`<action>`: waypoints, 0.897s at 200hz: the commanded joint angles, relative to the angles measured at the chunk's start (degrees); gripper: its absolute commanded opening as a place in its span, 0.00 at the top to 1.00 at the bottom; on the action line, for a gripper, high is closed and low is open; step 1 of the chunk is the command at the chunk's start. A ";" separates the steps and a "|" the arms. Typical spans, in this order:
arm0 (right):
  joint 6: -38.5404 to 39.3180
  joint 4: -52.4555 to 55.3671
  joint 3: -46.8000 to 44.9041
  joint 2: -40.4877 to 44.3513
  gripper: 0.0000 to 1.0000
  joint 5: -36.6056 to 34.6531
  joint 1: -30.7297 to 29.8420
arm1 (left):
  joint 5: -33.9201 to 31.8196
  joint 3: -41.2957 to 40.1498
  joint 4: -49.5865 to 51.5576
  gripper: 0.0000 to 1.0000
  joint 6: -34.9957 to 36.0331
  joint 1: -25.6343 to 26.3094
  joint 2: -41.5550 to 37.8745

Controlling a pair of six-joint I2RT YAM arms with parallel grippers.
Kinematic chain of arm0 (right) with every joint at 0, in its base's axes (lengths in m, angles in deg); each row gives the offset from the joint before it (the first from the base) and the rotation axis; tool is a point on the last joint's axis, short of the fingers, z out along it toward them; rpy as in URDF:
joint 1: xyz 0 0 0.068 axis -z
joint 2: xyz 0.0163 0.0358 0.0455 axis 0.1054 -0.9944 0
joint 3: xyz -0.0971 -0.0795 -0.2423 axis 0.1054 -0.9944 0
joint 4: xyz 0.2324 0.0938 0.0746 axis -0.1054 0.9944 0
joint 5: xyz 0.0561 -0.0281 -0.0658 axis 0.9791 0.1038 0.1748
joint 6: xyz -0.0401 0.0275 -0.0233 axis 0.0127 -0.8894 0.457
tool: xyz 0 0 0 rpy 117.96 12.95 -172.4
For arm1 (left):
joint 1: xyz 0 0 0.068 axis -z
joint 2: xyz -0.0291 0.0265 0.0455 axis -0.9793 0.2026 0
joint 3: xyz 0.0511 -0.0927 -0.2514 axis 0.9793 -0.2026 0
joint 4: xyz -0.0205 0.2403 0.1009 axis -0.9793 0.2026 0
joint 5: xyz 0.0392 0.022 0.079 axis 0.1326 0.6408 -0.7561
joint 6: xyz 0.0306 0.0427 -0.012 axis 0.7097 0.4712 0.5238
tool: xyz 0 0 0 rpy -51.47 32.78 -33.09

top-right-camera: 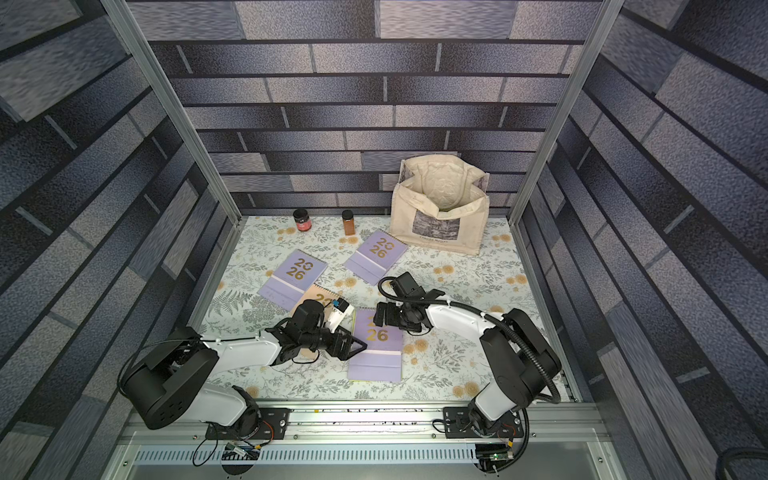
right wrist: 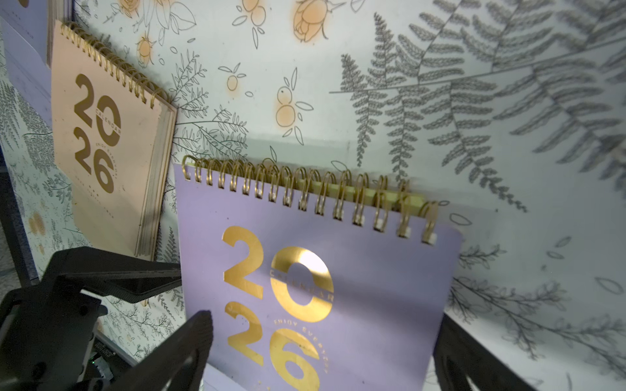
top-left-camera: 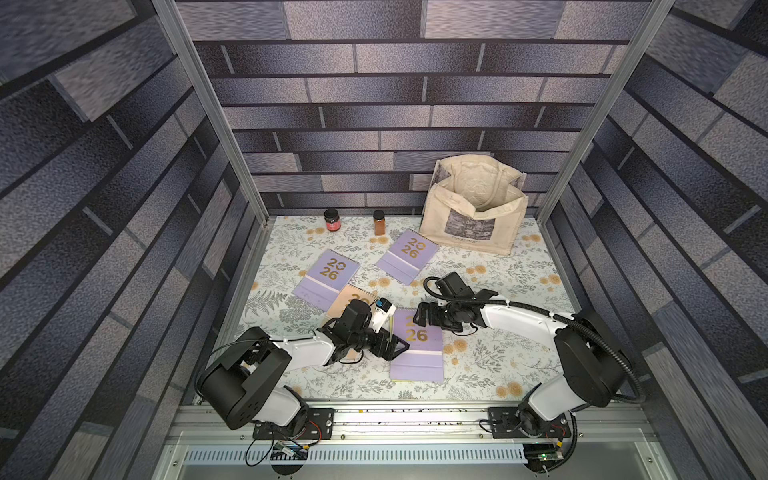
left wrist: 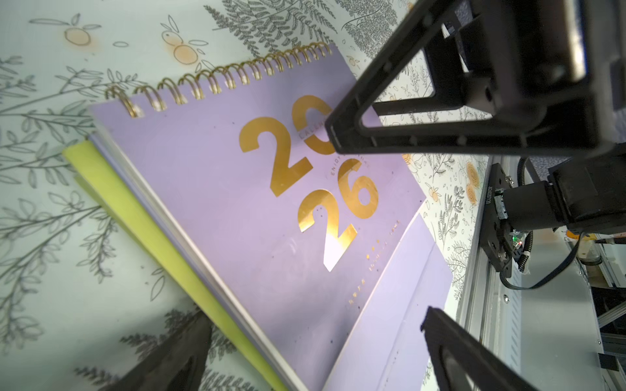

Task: Stack the calendars
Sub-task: Adjust the calendar at the calendar.

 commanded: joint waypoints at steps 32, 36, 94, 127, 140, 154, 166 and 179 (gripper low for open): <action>1.55 2.72 2.88 -1.04 0.00 -0.90 0.34 | 0.80 1.49 3.23 0.00 0.68 0.43 -3.20; 1.69 3.02 2.91 -0.93 0.00 -1.16 0.34 | 0.78 1.44 3.63 0.00 0.76 0.45 -3.56; 3.01 5.06 3.79 -1.78 0.00 -2.76 0.65 | 0.07 0.92 4.21 0.00 0.95 0.63 -5.12; 3.71 5.21 4.56 -1.74 0.00 -2.33 0.60 | -0.20 1.39 2.60 0.00 0.95 0.43 -2.60; 4.16 5.34 4.97 -1.74 0.00 -2.00 0.62 | -0.19 1.65 2.40 0.00 1.11 0.36 -1.89; 4.56 5.55 5.50 -1.87 0.00 -1.65 0.59 | -0.23 2.01 2.23 0.00 1.20 0.28 -1.25; 4.74 5.47 5.82 -2.13 0.00 -1.30 0.57 | -0.45 2.20 2.23 0.00 1.26 0.17 -0.78; 4.71 5.38 6.08 -2.45 0.00 -0.88 0.52 | -0.93 2.23 2.31 0.00 1.39 0.02 -0.33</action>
